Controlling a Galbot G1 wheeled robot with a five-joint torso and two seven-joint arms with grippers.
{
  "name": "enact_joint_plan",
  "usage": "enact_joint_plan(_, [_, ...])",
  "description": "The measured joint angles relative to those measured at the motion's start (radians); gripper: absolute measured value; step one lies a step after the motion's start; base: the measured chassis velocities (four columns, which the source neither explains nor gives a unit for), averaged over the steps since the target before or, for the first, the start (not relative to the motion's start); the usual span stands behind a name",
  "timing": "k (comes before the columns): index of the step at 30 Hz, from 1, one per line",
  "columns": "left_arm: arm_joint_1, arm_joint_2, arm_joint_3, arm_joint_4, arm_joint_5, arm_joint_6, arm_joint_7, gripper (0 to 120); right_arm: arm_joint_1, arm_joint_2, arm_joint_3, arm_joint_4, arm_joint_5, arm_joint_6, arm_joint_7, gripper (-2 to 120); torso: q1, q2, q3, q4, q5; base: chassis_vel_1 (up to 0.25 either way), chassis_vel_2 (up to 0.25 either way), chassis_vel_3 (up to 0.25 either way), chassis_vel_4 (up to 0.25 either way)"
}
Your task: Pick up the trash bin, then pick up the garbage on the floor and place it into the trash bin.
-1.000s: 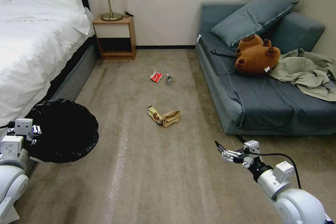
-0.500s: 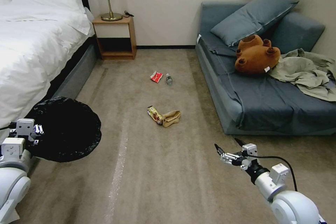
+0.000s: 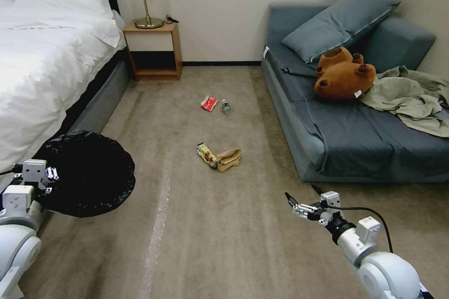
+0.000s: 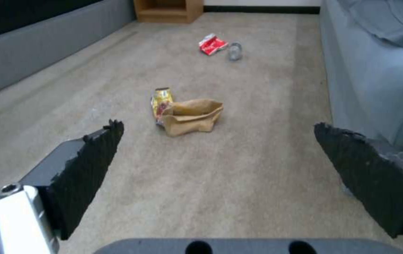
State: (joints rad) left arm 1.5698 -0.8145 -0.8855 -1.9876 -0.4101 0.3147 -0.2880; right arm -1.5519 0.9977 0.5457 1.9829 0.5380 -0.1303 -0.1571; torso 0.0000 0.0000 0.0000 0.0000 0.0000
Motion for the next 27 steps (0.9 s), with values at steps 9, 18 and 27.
enact_joint_plan(9, [-0.003,-0.001,0.011,0.000,0.007,0.000,0.000,5,0.007,-0.006,-0.006,-0.011,0.002,0.001,0.000,100,0.000,0.000,0.000,-0.0001,0.0000,-0.048,0.043,0.042,-0.052])
enact_joint_plan(18, [-0.005,-0.004,0.014,0.007,0.013,-0.005,-0.001,5,0.016,-0.007,-0.017,-0.019,0.001,0.002,0.000,100,0.000,0.000,0.000,-0.0002,0.0000,-0.076,0.064,0.074,-0.067])
enact_joint_plan(27, [-0.006,-0.011,0.015,0.015,0.015,-0.013,0.001,5,0.023,-0.013,-0.024,-0.017,0.000,0.000,0.000,100,0.000,0.000,0.000,0.0000,0.0000,-0.086,0.095,0.082,-0.084])
